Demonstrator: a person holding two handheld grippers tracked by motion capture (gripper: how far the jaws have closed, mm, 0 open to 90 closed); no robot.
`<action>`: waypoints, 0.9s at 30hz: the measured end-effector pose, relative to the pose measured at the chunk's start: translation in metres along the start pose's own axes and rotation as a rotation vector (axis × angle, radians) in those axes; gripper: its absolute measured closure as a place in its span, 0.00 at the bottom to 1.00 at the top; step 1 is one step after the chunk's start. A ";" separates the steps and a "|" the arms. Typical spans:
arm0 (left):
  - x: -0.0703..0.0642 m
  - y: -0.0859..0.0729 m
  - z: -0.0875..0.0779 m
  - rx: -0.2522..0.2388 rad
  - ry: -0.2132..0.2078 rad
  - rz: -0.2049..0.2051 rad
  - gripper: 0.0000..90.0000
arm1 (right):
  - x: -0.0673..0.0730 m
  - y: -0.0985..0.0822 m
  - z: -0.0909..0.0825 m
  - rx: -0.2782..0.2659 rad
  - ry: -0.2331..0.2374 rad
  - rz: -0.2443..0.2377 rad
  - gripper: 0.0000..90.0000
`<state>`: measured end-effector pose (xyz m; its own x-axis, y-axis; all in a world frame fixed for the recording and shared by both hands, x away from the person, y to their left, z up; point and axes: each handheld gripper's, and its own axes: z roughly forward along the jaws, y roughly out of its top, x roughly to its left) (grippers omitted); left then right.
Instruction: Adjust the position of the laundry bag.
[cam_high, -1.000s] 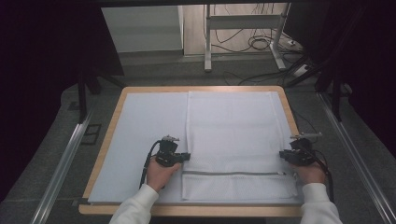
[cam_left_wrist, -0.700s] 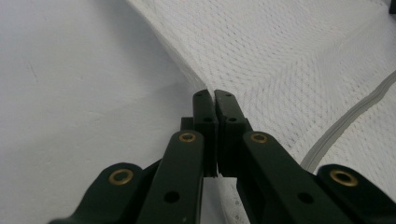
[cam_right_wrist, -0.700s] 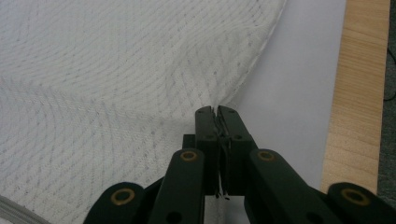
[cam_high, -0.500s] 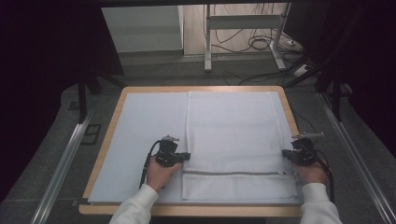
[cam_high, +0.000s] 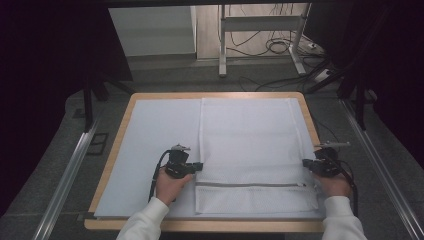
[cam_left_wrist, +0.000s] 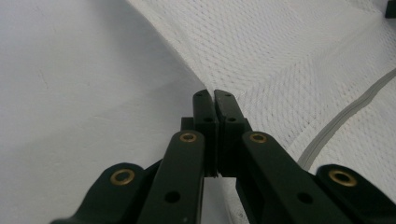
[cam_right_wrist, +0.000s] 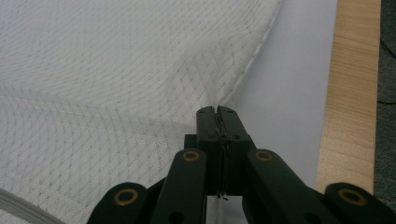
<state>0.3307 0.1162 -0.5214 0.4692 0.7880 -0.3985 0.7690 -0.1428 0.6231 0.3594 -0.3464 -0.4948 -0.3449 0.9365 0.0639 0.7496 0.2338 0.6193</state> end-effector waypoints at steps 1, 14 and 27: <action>0.000 0.000 -0.001 0.000 0.000 -0.001 0.99 | 0.000 0.000 0.000 -0.001 0.003 0.002 0.98; 0.013 -0.003 -0.010 -0.005 0.009 -0.021 0.99 | 0.009 0.002 0.003 -0.005 0.042 -0.010 0.98; 0.021 -0.006 -0.019 -0.008 0.010 -0.029 0.99 | 0.020 0.004 0.005 -0.009 0.057 -0.036 0.98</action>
<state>0.3275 0.1449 -0.5208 0.4420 0.7979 -0.4098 0.7789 -0.1148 0.6165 0.3581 -0.3251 -0.4956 -0.4035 0.9110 0.0854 0.7309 0.2647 0.6291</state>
